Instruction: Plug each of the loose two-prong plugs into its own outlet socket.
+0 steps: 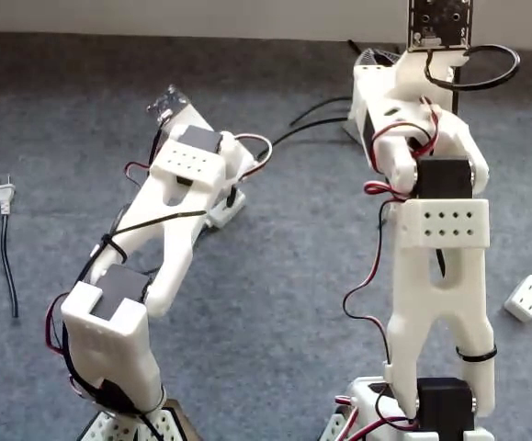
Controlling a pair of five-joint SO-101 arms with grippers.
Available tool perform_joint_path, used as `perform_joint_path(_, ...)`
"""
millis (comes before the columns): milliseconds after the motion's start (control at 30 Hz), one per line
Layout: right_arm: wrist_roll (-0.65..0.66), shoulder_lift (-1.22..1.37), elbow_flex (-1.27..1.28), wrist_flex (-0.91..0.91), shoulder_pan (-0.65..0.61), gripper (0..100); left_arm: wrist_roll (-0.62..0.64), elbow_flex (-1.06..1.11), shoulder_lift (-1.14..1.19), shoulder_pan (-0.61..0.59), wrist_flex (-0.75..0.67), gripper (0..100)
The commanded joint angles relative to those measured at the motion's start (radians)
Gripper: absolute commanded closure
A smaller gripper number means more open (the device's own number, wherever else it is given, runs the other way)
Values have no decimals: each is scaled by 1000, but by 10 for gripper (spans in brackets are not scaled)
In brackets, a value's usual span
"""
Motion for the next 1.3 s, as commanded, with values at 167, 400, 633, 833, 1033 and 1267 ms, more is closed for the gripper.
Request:
perform_joint_path(167, -11, -12, -53, -18, 12, 992, 5, 42, -4, -12, 23, 995)
perform_joint_path(400, -11, -12, -54, -18, 13, 992, 2, 36, -12, -10, 163, 995)
perform_joint_path(633, -11, -12, -56, -19, 13, 992, -89, 41, -8, 7, 249, 995)
perform_joint_path(833, -11, -10, -56, -21, 13, 992, -175, 70, -2, 44, 262, 995)
perform_joint_path(1033, -11, -10, -56, -21, 13, 992, -281, 139, -2, 42, 167, 995)
perform_joint_path(1267, -11, -10, -56, -21, 13, 992, -480, 67, -15, 41, 236, 838)
